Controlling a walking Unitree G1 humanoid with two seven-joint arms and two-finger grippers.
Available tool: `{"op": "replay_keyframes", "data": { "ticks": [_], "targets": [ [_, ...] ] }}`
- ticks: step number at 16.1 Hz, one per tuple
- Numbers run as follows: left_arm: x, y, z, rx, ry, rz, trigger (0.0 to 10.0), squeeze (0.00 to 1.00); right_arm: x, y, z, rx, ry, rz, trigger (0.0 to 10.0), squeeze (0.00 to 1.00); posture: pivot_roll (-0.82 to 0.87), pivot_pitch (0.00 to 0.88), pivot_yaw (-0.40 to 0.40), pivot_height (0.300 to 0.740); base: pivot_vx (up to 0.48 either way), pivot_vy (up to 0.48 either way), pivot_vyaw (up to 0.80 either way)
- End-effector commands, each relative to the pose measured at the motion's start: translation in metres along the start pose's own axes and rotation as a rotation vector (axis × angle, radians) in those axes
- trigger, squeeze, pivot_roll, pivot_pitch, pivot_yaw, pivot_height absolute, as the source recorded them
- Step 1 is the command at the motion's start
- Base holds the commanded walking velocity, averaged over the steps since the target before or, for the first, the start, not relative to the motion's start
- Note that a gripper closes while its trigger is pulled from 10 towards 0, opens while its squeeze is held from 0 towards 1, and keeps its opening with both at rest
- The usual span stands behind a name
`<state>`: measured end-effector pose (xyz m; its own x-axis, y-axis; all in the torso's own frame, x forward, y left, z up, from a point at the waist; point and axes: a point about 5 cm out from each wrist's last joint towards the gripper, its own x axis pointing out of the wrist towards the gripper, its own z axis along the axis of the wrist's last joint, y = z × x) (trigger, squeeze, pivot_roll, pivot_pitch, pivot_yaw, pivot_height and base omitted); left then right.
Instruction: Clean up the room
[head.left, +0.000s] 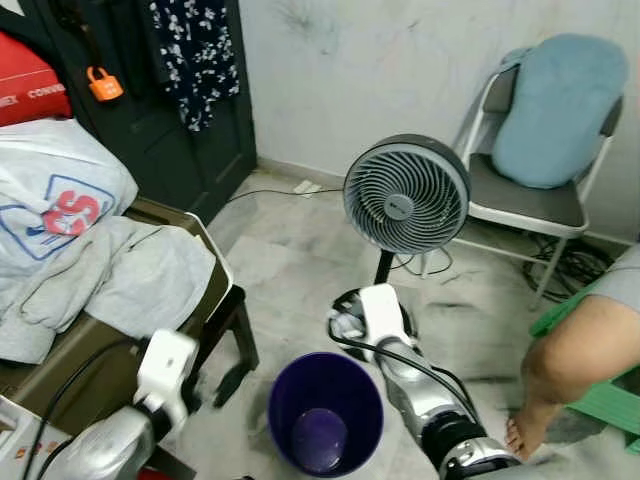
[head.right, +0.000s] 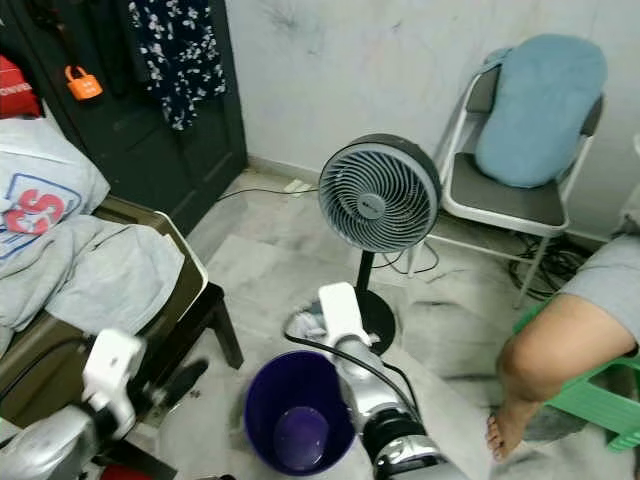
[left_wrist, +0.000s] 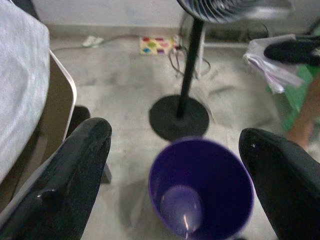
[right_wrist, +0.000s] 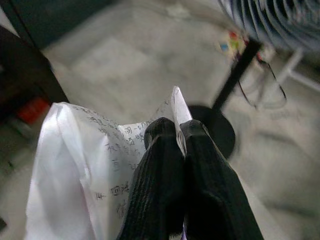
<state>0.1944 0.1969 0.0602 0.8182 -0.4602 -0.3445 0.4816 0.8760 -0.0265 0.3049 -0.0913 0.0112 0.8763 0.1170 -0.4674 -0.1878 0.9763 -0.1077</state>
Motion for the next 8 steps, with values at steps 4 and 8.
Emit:
{"op": "replay_keyframes", "data": {
  "ticks": [4,8],
  "targets": [
    [-0.018,-0.004,0.004,0.043,0.02,-0.064,10.0,0.0,-0.002,-0.007,-0.024,-0.015,0.152,-0.08,10.0,0.0,0.08,0.162,0.051,0.74,0.0,0.0,0.0],
    [-0.036,-0.006,0.006,0.038,0.033,-0.133,10.0,0.0,-0.002,0.001,-0.02,-0.001,0.121,-0.085,10.0,0.0,0.1,0.186,0.095,0.74,0.0,0.0,0.0]
  ]
}}
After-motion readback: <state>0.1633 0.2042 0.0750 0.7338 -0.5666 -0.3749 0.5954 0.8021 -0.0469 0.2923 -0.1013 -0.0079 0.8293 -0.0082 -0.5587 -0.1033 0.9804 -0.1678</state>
